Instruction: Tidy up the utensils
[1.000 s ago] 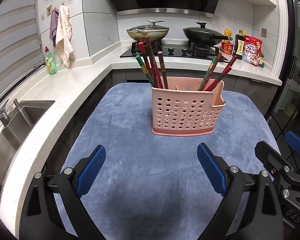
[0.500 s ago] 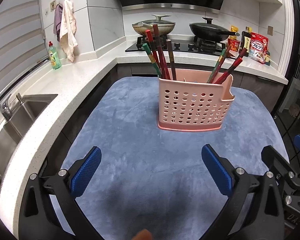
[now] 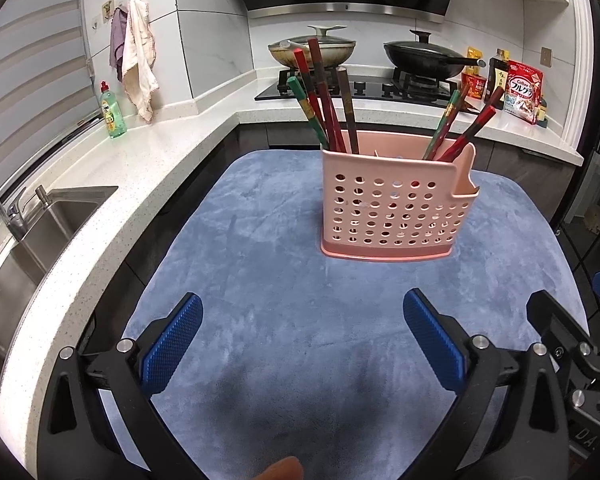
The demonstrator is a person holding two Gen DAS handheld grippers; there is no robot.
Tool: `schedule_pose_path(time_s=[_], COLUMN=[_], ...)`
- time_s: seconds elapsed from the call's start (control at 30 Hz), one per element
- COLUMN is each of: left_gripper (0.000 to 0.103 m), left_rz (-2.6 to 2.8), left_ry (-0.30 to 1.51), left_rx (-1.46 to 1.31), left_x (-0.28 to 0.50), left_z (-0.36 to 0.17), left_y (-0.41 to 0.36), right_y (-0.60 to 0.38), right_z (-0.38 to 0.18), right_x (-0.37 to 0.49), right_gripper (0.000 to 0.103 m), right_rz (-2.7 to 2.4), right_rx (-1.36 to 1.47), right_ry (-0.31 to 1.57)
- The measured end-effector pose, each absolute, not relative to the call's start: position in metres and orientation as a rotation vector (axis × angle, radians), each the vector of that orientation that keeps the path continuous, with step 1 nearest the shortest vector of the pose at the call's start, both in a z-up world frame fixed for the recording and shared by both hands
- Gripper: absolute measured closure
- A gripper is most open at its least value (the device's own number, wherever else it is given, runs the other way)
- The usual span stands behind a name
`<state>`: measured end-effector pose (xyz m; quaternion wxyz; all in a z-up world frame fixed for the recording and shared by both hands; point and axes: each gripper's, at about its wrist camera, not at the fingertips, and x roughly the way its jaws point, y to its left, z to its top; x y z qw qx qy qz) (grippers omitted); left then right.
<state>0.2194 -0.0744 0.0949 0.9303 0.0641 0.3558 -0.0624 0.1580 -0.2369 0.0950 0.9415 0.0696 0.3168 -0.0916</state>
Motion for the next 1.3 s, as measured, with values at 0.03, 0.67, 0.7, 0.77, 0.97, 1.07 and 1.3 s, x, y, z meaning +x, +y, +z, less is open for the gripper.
schedule_pose_path(time_s=[0.03, 0.67, 0.7, 0.77, 0.97, 1.07, 1.3], left_gripper=[0.007, 0.007, 0.007, 0.007, 0.007, 0.007, 0.007], left_rz=[-0.125, -0.098, -0.097, -0.098, -0.095, -0.096, -0.095], left_ry=[0.727, 0.767, 0.769, 0.771, 0.772, 0.772, 0.772], left_rx=[0.134, 0.133, 0.134, 0.135, 0.133, 0.133, 0.132], left_x=[0.220, 0.228, 0.228, 0.230, 0.232, 0.232, 0.233], left_z=[0.094, 0.082, 0.082, 0.081, 0.082, 0.082, 0.083], left_y=[-0.075, -0.079, -0.079, -0.080, -0.079, -0.079, -0.078], right_y=[-0.237, -0.239, -0.240, -0.241, -0.241, -0.241, -0.240], right_z=[0.095, 0.088, 0.088, 0.086, 0.086, 0.085, 0.085], right_x=[0.158, 0.165, 0.166, 0.167, 0.169, 0.170, 0.171], right_gripper=[0.006, 0.006, 0.006, 0.006, 0.006, 0.006, 0.006], right_rz=[-0.186, -0.192, -0.193, -0.192, -0.194, -0.194, -0.195], right_rx=[0.143, 0.138, 0.137, 0.140, 0.138, 0.136, 0.136], right_ry=[0.649, 0.664, 0.665, 0.667, 0.670, 0.671, 0.670])
